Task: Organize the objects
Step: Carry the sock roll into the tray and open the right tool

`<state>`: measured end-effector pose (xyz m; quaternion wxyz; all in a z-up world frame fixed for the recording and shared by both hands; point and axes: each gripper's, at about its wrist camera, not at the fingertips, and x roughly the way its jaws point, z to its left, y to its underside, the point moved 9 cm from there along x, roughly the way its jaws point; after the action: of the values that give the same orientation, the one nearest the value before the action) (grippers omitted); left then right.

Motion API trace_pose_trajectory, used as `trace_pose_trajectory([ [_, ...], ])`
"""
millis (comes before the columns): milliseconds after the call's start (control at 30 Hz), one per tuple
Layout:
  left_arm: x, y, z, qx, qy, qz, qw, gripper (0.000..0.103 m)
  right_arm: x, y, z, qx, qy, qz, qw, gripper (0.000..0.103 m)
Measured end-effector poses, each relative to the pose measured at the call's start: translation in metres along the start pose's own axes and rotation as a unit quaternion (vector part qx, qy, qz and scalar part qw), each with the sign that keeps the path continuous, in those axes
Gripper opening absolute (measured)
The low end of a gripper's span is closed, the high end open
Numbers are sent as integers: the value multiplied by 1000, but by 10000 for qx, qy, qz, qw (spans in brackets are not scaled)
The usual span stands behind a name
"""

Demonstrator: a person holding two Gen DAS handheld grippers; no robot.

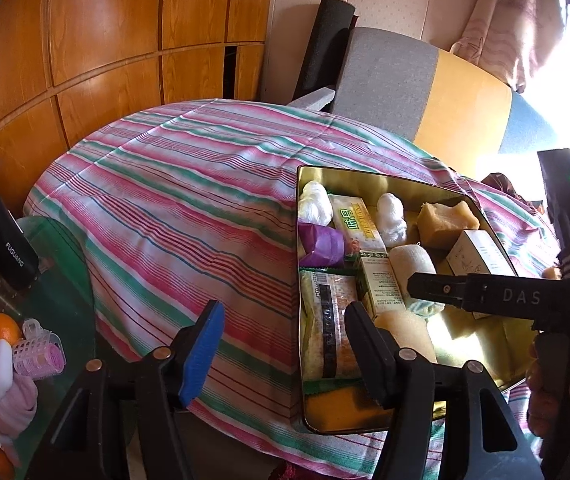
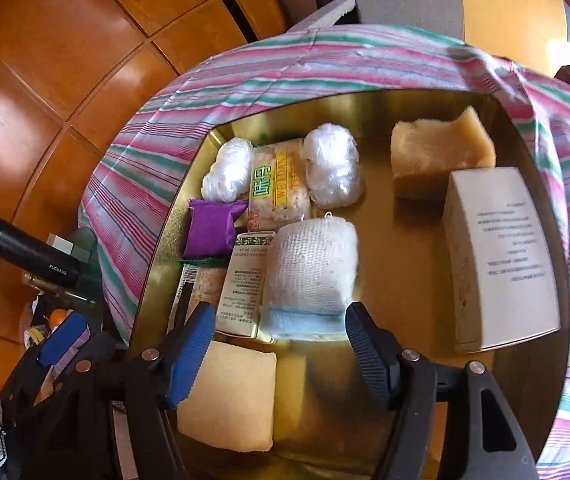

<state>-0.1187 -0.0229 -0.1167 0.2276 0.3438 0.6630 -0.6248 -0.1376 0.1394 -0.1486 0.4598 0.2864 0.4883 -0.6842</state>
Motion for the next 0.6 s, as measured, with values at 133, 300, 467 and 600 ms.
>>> trace_pose_trajectory([
  [133,-3,-2,-5,46,-9,-32,10000,64,-15,2,2,-196,203,-221,9994,69],
  [300,-8,-4,-12,121,-30,-102,9999,65,-26,4,-1,-372,624,-463,9963,69],
  [467,-15,-6,-21,234,-37,-170,9996,66,-40,8,-7,-544,944,-700,9916,69],
  [600,-20,-7,-29,342,-24,-230,9991,67,-51,10,-11,-647,1111,-864,9879,69],
])
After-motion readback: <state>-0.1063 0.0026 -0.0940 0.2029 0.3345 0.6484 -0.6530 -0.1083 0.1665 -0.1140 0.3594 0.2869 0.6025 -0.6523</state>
